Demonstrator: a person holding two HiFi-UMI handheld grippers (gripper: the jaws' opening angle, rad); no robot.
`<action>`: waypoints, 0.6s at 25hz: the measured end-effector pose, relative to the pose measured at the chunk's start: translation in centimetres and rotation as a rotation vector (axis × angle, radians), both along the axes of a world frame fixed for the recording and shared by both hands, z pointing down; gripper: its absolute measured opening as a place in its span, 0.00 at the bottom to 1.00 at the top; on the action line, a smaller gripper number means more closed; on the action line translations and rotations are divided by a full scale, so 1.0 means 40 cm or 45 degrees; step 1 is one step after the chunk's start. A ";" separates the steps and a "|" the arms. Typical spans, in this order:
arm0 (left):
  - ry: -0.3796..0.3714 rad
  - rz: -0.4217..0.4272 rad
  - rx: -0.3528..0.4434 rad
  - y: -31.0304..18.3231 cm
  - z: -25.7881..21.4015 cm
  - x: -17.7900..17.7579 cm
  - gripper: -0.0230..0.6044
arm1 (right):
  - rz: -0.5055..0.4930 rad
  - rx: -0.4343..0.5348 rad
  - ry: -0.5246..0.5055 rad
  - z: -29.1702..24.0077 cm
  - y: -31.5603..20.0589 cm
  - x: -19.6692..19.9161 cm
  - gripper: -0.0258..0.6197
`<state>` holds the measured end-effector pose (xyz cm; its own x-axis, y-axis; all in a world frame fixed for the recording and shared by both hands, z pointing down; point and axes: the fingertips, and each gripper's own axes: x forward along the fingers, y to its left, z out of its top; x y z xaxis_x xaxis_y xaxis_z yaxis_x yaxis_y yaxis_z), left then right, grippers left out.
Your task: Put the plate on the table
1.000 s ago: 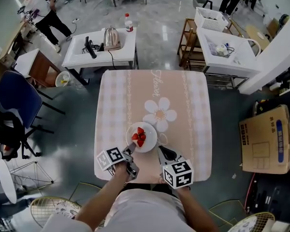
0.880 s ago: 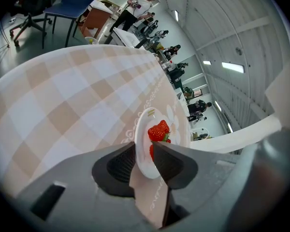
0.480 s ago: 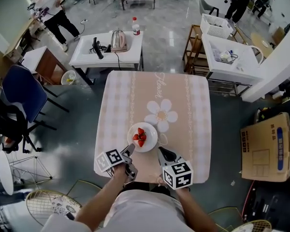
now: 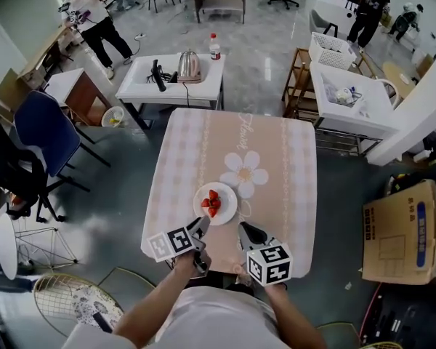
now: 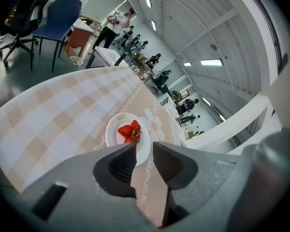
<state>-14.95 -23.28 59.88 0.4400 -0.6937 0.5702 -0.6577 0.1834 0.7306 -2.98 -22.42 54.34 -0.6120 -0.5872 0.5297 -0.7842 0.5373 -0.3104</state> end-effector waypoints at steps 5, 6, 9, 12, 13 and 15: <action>-0.045 0.058 0.091 0.015 -0.054 0.036 0.21 | -0.022 0.024 -0.020 -0.025 0.016 0.004 0.05; -0.056 0.070 0.107 0.019 -0.064 0.045 0.21 | -0.024 0.029 -0.023 -0.030 0.020 0.006 0.05; -0.088 0.107 0.154 0.035 -0.089 0.073 0.21 | -0.031 0.046 -0.038 -0.045 0.035 0.018 0.05; -0.116 0.134 0.193 0.051 -0.117 0.100 0.21 | -0.031 0.066 -0.065 -0.066 0.051 0.030 0.05; -0.124 0.143 0.208 0.056 -0.127 0.112 0.21 | -0.030 0.073 -0.072 -0.073 0.056 0.035 0.05; -0.155 0.176 0.244 0.065 -0.147 0.138 0.20 | -0.028 0.088 -0.083 -0.088 0.065 0.047 0.05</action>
<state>-9.44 -20.69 53.99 0.4746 -0.7320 0.4888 -0.7520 -0.0486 0.6574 -1.09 -19.84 50.84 -0.6569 -0.6071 0.4471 -0.7514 0.5758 -0.3222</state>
